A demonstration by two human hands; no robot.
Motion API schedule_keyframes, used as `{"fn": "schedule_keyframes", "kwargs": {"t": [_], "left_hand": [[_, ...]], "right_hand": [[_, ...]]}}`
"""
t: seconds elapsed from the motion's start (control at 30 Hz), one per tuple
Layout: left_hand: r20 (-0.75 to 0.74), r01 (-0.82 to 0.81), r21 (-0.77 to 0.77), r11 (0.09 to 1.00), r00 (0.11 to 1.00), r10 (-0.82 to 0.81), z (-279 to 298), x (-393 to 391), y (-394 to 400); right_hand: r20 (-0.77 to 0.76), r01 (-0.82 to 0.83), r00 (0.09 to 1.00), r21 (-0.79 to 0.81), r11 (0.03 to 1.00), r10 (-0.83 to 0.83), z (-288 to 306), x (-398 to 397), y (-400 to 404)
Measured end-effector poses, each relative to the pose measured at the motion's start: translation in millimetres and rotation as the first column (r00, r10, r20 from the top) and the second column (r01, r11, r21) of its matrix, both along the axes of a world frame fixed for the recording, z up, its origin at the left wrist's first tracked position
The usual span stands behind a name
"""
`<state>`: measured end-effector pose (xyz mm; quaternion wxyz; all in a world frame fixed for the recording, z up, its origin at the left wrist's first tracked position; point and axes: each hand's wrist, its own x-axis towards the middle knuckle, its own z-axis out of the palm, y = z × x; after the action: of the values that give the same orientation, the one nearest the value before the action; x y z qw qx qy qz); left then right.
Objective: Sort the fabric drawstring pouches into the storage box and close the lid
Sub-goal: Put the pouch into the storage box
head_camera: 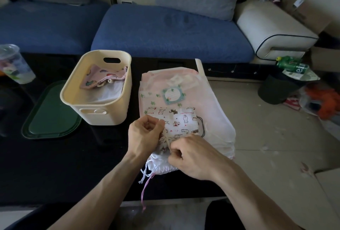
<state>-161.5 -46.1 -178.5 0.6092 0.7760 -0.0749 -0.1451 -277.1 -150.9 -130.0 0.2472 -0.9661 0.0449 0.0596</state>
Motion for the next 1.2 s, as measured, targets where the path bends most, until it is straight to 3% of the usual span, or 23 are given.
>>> {"fn": "schedule_keyframes", "kwargs": {"t": [0.17,0.33,0.4,0.47,0.53,0.6,0.7,0.9,0.97,1.1,1.2], "left_hand": [[0.051,0.079,-0.002,0.997,0.996,-0.079,7,0,3],[0.142,0.365,0.124,0.923,0.914,-0.381,33,19,17],[0.083,0.481,0.231,0.846,0.856,-0.51,35,19,23],[0.025,0.606,0.409,0.682,0.74,-0.672,32,13,28],[0.01,0.63,0.522,0.575,0.669,-0.743,26,10,32],[0.1,0.594,0.5,0.63,0.682,-0.724,23,12,30],[0.181,0.537,0.393,0.747,0.751,-0.635,24,14,27],[0.153,0.301,0.292,0.908,0.922,-0.355,23,21,26],[0.135,0.208,0.269,0.94,0.958,-0.251,25,22,24],[-0.004,0.093,0.166,0.982,0.996,-0.094,39,17,22],[0.224,0.184,0.414,0.891,0.929,-0.296,37,12,29]], "right_hand": [[-0.024,0.0,1.0,0.087,0.996,0.002,0,-1,-4],[0.001,0.104,0.994,0.383,0.918,-0.113,-2,-6,-15],[0.151,0.145,0.962,0.427,0.893,-0.229,-2,-5,-21],[0.303,0.193,0.883,0.462,0.866,-0.358,-1,-2,-26],[0.337,0.24,0.824,0.523,0.818,-0.456,0,1,-26],[0.278,0.282,0.801,0.605,0.744,-0.53,1,2,-27],[0.114,0.34,0.846,0.637,0.692,-0.521,0,5,-34],[-0.212,0.342,0.935,0.325,0.882,-0.284,-20,10,-53],[-0.181,0.339,0.937,0.273,0.9,-0.299,-24,11,-53],[0.009,0.345,0.926,0.378,0.859,-0.376,-24,12,-54],[0.133,0.306,0.904,0.462,0.832,-0.406,-19,12,-54]]}}
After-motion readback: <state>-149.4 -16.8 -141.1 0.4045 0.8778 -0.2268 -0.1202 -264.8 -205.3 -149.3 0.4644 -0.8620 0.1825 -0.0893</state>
